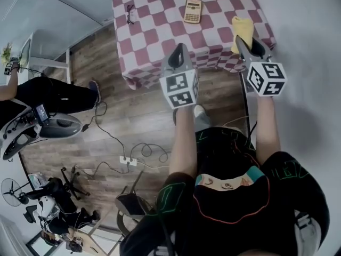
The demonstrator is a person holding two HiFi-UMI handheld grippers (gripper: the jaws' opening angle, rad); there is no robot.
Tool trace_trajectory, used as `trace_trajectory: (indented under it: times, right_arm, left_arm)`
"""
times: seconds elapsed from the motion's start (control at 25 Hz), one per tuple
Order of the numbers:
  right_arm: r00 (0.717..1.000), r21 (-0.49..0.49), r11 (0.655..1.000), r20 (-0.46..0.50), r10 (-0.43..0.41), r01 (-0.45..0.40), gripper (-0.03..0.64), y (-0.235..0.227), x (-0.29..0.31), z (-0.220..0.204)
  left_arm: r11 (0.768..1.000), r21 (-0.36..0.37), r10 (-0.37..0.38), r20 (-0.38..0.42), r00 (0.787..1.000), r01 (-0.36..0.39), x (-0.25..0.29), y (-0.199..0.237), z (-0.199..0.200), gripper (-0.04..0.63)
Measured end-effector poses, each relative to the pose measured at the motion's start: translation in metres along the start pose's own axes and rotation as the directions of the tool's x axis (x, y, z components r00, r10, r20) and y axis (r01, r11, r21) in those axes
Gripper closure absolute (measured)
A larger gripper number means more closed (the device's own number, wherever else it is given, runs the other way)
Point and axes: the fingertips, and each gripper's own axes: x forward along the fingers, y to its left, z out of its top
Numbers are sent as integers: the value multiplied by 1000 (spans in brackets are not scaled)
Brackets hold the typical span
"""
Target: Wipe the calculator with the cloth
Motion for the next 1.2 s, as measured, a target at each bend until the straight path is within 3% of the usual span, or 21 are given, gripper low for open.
trace_trajectory:
  times: [0.4, 0.64, 0.76, 1.2]
  right_arm:
    - [997, 53, 997, -51, -59, 61, 493, -52, 37, -12]
    - [999, 75, 997, -20, 34, -33, 492, -50, 111, -1]
    - [999, 88, 995, -3, 39, -38, 492, -63, 144, 14]
    - [991, 3, 991, -19, 133, -133, 492, -85, 237, 47]
  left_arm:
    - [1000, -1, -24, -58, 998, 24, 65, -2, -15, 586]
    - [997, 50, 55, -68, 996, -52, 102, 37, 0, 586]
    - [994, 67, 93, -83, 992, -88, 126, 51, 15, 586]
    - [988, 140, 65, -62, 996, -56, 193, 45, 52, 586]
